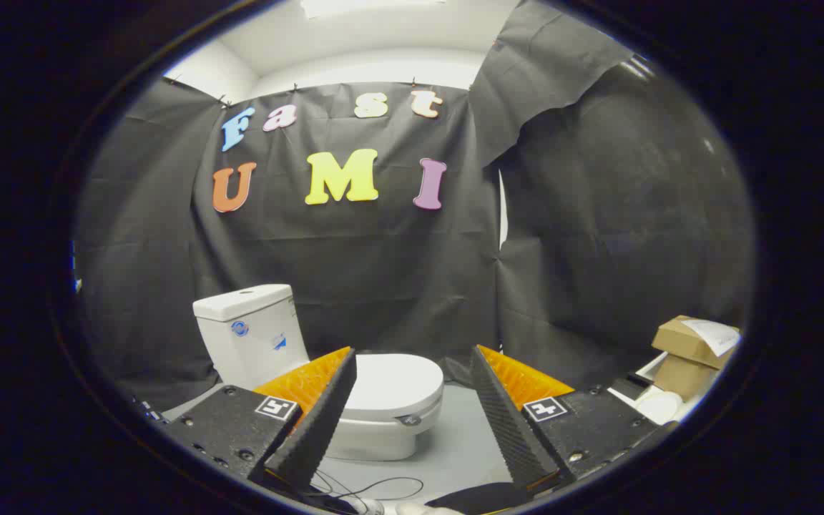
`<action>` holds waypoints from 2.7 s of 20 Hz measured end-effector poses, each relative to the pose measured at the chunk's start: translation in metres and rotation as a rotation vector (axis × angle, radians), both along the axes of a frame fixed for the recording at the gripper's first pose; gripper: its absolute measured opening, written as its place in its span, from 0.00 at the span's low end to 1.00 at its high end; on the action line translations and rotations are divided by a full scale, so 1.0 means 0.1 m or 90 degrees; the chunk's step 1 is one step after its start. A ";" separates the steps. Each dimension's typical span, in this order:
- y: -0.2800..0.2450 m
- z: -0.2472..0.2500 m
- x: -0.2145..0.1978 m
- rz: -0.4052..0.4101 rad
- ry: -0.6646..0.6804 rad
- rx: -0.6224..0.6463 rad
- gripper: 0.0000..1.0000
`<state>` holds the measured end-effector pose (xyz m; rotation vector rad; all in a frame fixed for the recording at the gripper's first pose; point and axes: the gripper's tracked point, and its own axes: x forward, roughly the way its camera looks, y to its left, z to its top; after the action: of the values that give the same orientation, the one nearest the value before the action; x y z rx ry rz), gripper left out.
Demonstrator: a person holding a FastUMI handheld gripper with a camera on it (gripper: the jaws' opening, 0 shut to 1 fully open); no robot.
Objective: Open the toilet lid.
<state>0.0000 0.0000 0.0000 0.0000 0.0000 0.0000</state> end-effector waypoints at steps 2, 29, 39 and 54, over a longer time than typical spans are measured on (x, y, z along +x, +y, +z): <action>-0.02 -0.09 -0.02 0.001 0.008 -0.010 1.00; 0.25 0.05 1.70 0.037 0.020 0.082 1.00; -0.07 -1.25 2.61 0.055 0.144 0.220 0.99; -0.24 -2.72 2.59 0.034 0.343 0.391 0.99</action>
<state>0.2591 -0.0241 -0.2722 0.6134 0.5392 0.0538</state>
